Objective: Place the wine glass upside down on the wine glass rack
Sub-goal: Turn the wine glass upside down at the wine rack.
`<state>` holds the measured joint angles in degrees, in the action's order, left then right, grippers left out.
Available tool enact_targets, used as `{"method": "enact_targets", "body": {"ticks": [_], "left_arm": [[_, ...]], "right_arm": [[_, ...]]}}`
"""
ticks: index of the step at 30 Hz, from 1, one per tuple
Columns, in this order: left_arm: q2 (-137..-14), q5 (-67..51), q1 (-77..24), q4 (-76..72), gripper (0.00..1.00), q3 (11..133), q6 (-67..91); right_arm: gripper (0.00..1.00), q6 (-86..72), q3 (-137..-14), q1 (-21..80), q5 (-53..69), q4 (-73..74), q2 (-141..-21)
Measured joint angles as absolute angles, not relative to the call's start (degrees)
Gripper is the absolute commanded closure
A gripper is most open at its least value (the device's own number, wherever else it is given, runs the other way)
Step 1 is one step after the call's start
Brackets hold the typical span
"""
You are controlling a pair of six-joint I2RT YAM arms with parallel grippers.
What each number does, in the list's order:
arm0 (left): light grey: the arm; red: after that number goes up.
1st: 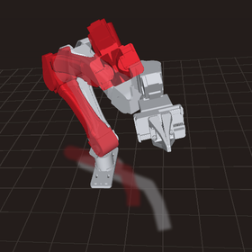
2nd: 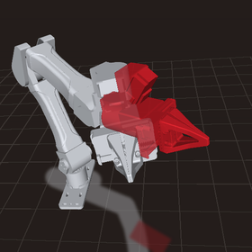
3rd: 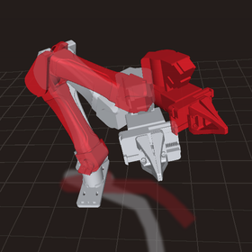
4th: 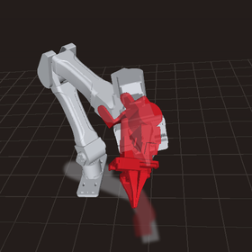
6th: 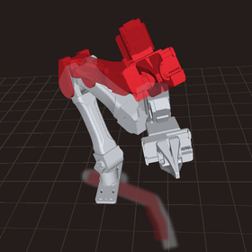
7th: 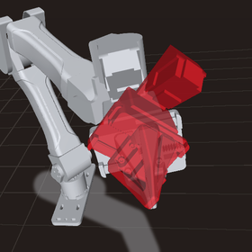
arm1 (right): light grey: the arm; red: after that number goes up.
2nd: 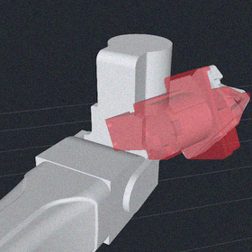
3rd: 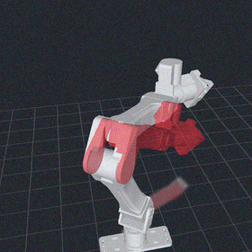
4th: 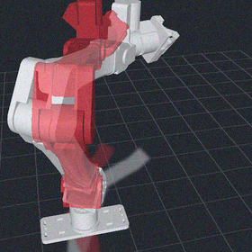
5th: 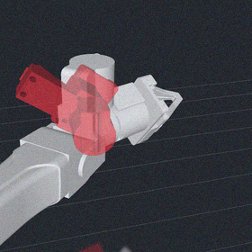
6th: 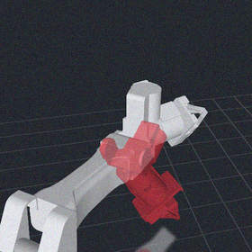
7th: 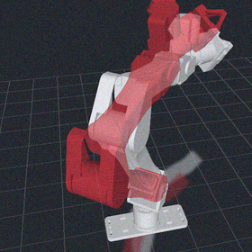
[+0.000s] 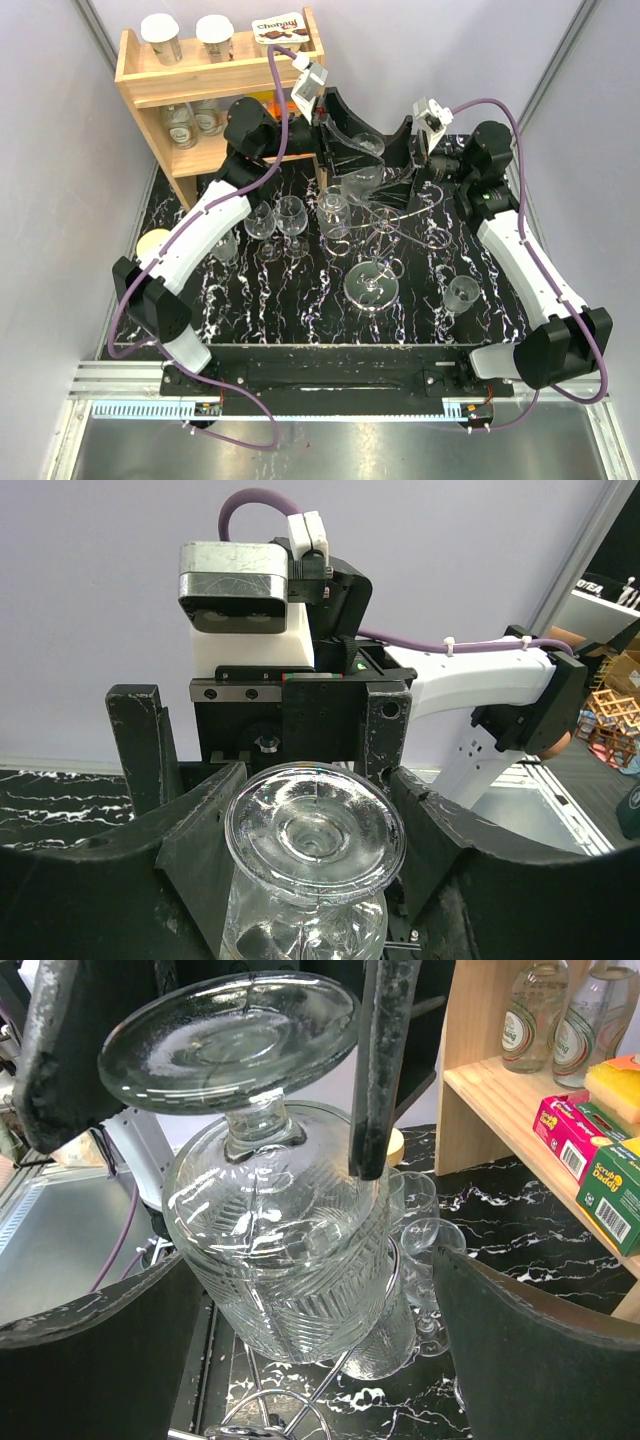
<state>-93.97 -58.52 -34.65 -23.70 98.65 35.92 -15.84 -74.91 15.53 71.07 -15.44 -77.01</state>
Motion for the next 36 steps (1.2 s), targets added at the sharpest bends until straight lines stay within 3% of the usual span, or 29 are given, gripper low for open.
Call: {"method": "enact_targets", "body": {"ticks": [23, 26, 34, 36], "left_arm": [[-94.9, -59.0, -35.1, -25.3, 1.0, 100.2, 38.3], [-94.9, -59.0, -35.0, -25.5, 1.0, 100.5, 38.3], [-94.9, -58.3, -34.6, -26.4, 1.0, 100.2, 40.0], [-94.9, -58.3, -34.5, -26.3, 0.95, 100.2, 39.9]], "right_arm": [[0.01, -19.4, -72.7, 17.3, 70.0, -20.5, -77.0], [0.12, -20.0, -72.7, 17.3, 70.0, -21.4, -77.0], [0.77, -19.8, -72.7, 17.6, 71.4, -23.1, -77.0], [0.85, -19.4, -72.7, 17.6, 71.4, -22.8, -77.0]]}}
